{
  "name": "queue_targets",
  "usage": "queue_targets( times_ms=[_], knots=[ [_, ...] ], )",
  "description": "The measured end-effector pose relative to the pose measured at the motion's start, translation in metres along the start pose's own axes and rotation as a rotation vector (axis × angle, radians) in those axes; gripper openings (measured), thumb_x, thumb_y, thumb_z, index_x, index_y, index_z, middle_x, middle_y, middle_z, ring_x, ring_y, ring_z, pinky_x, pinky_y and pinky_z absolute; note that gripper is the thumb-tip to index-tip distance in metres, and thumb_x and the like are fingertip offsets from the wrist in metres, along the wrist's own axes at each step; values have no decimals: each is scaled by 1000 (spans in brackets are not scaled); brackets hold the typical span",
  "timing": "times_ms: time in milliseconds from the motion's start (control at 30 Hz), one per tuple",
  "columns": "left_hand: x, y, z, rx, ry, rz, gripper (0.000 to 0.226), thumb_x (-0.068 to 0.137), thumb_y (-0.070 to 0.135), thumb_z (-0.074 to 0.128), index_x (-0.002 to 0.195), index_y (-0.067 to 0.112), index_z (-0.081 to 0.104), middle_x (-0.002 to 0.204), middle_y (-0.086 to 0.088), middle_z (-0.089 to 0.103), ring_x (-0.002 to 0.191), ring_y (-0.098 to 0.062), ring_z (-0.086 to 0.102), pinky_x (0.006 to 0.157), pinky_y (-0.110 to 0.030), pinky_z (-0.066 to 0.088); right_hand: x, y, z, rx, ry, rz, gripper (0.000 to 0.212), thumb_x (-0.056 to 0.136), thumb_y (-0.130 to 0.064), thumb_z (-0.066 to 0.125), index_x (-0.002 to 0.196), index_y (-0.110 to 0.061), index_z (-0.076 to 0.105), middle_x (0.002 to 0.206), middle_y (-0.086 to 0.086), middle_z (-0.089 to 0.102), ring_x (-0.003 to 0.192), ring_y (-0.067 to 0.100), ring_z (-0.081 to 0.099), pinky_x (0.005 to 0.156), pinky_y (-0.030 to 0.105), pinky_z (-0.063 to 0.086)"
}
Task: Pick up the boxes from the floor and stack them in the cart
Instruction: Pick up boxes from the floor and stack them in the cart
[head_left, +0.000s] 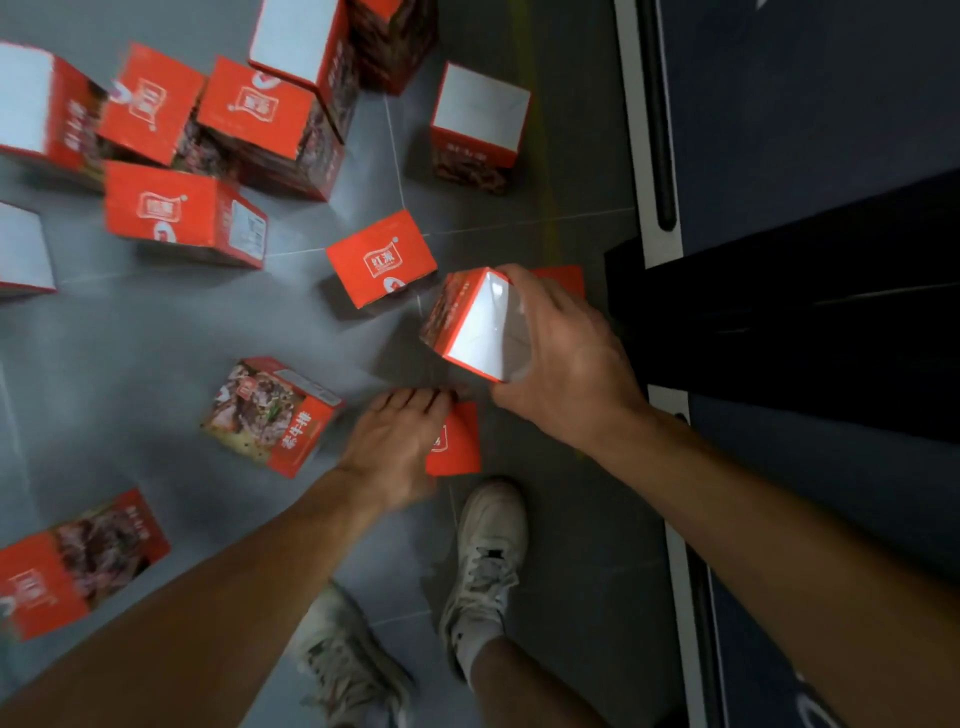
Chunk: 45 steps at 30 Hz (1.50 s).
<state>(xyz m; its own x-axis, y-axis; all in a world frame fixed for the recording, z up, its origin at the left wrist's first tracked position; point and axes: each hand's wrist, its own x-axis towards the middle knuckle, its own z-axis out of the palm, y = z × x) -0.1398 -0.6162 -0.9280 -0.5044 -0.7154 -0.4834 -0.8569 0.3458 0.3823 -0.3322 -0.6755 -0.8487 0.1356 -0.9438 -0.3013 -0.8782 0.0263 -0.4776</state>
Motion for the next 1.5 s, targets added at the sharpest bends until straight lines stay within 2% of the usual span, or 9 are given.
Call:
queue_targets(
  times_ms=[133,233,400,667,800,1067,1200,1400,1500],
  knots=[
    [-55,-10,-60,-18,6,-39,104,41,33,86,138,19,52,121,-5,65,106,-29,65,92,-37,52,-24,-41,-47,16,26,26,99,57,-24,85,147,-21,44,125,4,60,110,32,59,92,43,49],
    [-107,-17,-119,-26,41,-85,111,34,35,89,136,25,46,121,-4,67,106,-27,68,91,-36,53,-48,-81,-90,45,32,39,98,58,-25,85,146,-20,43,129,6,60,113,34,59,93,47,50],
    [-205,-16,-250,-166,45,-274,104,54,27,88,147,15,43,141,-9,54,128,-29,54,105,-34,39,-92,-166,-186,65,23,60,92,65,-26,84,147,-24,40,133,4,58,117,32,58,96,49,48],
    [-369,26,-442,-196,288,-316,100,53,41,76,145,23,43,135,-3,59,121,-26,58,96,-36,46,-174,-291,-334,57,92,5,99,60,-29,88,147,-15,43,135,5,58,117,31,59,98,45,49],
    [-435,53,-509,-278,455,-329,93,54,28,88,139,24,50,123,0,64,109,-24,63,82,-29,45,-211,-344,-395,45,136,-55,100,58,-35,87,146,-15,43,134,5,59,116,32,60,96,46,50],
    [-529,103,-565,-488,668,-362,102,56,35,94,143,30,42,124,5,60,106,-19,61,85,-34,52,-296,-413,-471,126,284,-131,94,65,-64,81,143,-26,42,131,-9,58,119,14,55,95,33,49],
    [-560,118,-567,-556,769,-334,100,56,42,92,141,33,41,121,7,59,106,-17,61,87,-38,55,-323,-428,-486,123,337,-171,92,67,-54,85,144,-27,41,134,-12,56,122,11,52,96,27,45],
    [-593,137,-570,-639,942,-354,100,60,38,94,144,30,41,116,8,59,97,-7,60,72,-18,48,-337,-445,-491,158,374,-233,93,67,-47,87,146,-31,39,139,-15,53,128,9,51,99,19,39],
    [-605,144,-575,-650,1007,-392,101,58,40,94,144,30,42,117,4,60,97,-10,60,73,-23,50,-335,-455,-497,171,361,-269,97,67,-51,87,148,-30,38,143,-12,51,130,11,50,100,19,36]
  ],
)
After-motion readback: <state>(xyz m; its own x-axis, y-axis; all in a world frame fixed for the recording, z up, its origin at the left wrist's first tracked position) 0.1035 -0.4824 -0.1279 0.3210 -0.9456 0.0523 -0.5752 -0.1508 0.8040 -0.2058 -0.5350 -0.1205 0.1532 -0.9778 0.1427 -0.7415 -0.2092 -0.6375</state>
